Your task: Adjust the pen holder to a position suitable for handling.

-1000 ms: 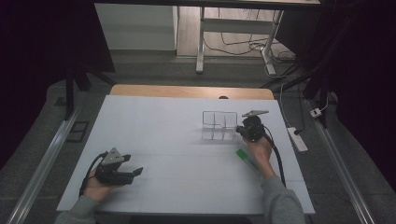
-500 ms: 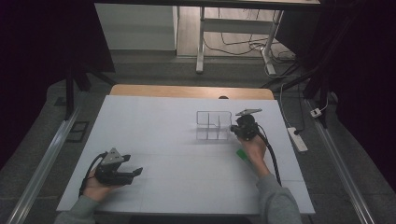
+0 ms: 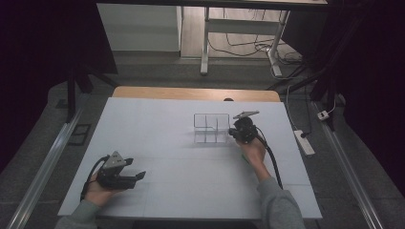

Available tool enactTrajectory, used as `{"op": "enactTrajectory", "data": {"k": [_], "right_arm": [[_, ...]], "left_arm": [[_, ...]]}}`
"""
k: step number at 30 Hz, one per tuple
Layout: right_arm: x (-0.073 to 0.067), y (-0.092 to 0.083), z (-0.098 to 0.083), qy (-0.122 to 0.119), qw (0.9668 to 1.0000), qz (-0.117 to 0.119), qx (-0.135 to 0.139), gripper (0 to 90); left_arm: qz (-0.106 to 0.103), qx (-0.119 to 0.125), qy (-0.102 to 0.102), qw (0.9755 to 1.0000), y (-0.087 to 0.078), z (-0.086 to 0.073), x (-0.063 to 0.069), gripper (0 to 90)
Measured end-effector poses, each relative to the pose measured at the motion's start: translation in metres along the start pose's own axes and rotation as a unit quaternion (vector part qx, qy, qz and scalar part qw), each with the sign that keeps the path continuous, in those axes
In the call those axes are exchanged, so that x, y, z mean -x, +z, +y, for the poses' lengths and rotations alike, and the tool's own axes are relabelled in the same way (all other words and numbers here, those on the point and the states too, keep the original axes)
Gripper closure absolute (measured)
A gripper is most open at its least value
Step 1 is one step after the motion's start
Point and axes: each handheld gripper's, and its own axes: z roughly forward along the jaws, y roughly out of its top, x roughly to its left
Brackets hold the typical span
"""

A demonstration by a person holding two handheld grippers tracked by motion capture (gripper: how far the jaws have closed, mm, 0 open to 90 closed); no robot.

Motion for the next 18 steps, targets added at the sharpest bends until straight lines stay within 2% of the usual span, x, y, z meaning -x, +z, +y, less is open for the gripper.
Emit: {"op": "enactTrajectory", "data": {"k": [18], "right_arm": [[-0.031,0.014,0.012,-0.031,0.9991,0.024,-0.012,89.4]], "left_arm": [[0.000,-0.002,0.001,1.0000,0.001,0.000,-0.001,25.7]]}}
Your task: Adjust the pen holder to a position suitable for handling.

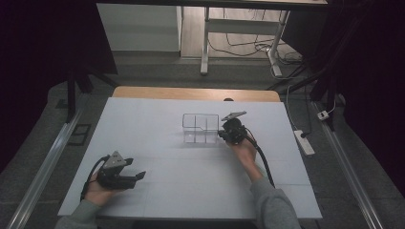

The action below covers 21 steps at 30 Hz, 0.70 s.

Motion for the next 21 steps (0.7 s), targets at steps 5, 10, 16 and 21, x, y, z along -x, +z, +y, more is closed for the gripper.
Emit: {"op": "enactTrajectory", "data": {"k": [5,10,16,21], "right_arm": [[-0.006,0.005,0.004,-0.005,1.0000,0.005,0.002,89.4],[-0.011,0.008,0.007,-0.011,0.9999,0.011,0.001,89.4],[-0.012,0.009,0.008,-0.012,0.9998,0.013,0.005,89.4],[-0.010,0.003,0.006,-0.015,0.9998,0.007,0.005,89.4]], "left_arm": [[0.000,0.000,0.000,1.0000,0.000,0.000,0.000,25.6],[0.000,0.000,0.001,1.0000,0.000,0.000,0.000,25.6],[0.000,-0.001,0.001,1.0000,0.001,-0.001,0.000,25.7],[0.000,0.000,0.000,1.0000,0.000,-0.001,-0.001,25.7]]}}
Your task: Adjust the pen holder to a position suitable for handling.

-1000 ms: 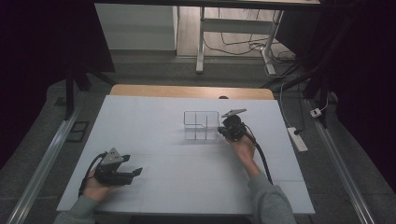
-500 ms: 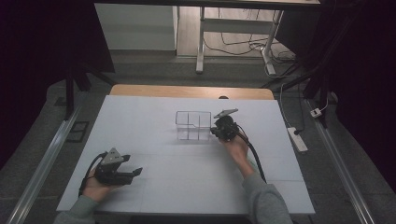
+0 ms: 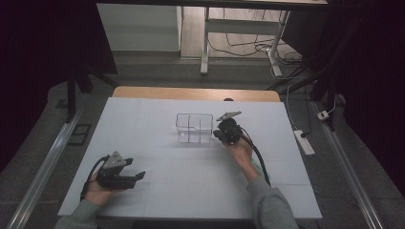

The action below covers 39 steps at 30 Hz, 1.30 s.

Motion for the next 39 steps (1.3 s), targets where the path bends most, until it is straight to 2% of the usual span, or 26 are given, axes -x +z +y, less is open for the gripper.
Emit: {"op": "enactTrajectory", "data": {"k": [8,9,10,11,12,13,15,16,18,22,26,39], "right_arm": [[0.010,-0.027,-0.005,0.003,0.9999,-0.007,0.008,88.6],[0.011,-0.030,-0.006,0.003,0.9999,-0.008,0.006,83.5],[0.011,-0.030,-0.006,0.003,0.9999,-0.008,0.006,83.5],[0.012,-0.035,-0.009,0.003,1.0000,-0.007,0.004,72.3],[0.012,-0.035,-0.009,0.003,1.0000,-0.007,0.004,72.3],[0.012,-0.040,-0.012,0.012,0.9999,0.005,0.003,64.5],[0.013,-0.042,-0.013,0.015,0.9998,0.010,0.003,61.7],[0.013,-0.048,-0.016,0.011,0.9998,0.015,0.000,55.3],[0.014,-0.052,-0.017,0.005,0.9998,0.020,-0.007,49.9],[0.016,-0.058,-0.020,-0.001,0.9996,0.026,-0.014,43.1],[0.018,-0.061,-0.022,-0.002,0.9994,0.033,-0.013,40.8],[0.023,-0.077,-0.034,-0.002,0.9992,0.028,-0.029,35.8]], "left_arm": [[0.002,-0.002,-0.001,1.0000,0.001,0.000,-0.001,25.6],[0.002,-0.001,-0.002,1.0000,0.001,0.000,-0.001,25.6],[0.002,-0.001,-0.002,1.0000,0.001,0.000,-0.001,25.6],[0.002,-0.001,-0.002,1.0000,0.001,0.000,-0.001,25.6],[0.002,-0.001,-0.001,1.0000,0.001,0.000,-0.001,25.6],[0.002,-0.001,-0.001,1.0000,0.001,0.000,0.000,25.6],[0.002,-0.001,-0.001,1.0000,0.001,0.000,0.000,25.6],[0.002,-0.002,0.000,1.0000,0.001,0.000,0.000,25.6],[0.002,-0.003,0.001,1.0000,0.002,0.001,0.000,25.6],[0.002,-0.002,0.001,1.0000,0.002,0.001,0.000,25.6],[0.003,-0.002,0.000,1.0000,0.001,0.001,0.000,25.6],[0.002,0.000,0.003,1.0000,0.001,0.001,0.000,25.6]]}}
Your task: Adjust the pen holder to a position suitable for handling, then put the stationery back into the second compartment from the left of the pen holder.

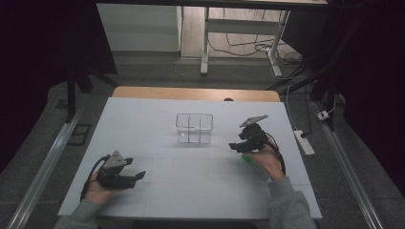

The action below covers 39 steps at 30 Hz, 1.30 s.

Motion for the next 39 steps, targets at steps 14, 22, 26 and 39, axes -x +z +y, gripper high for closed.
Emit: {"op": "enactTrajectory", "data": {"k": [14,22,26,39], "right_arm": [[0.002,-0.012,-0.013,-0.001,0.9999,0.001,-0.011,35.7],[0.002,-0.012,-0.018,-0.001,0.9994,0.003,-0.034,34.9],[0.003,-0.010,-0.019,0.001,0.9989,0.001,-0.047,34.8],[0.003,0.001,-0.022,-0.005,0.9955,0.001,-0.095,34.5]], "left_arm": [[0.001,0.000,0.001,1.0000,0.000,0.000,0.000,25.6],[0.001,0.001,0.001,1.0000,0.000,0.000,0.000,25.6],[0.000,0.000,0.002,1.0000,0.001,0.000,0.000,25.6],[0.001,0.002,0.002,1.0000,0.000,0.000,0.000,25.6]]}}
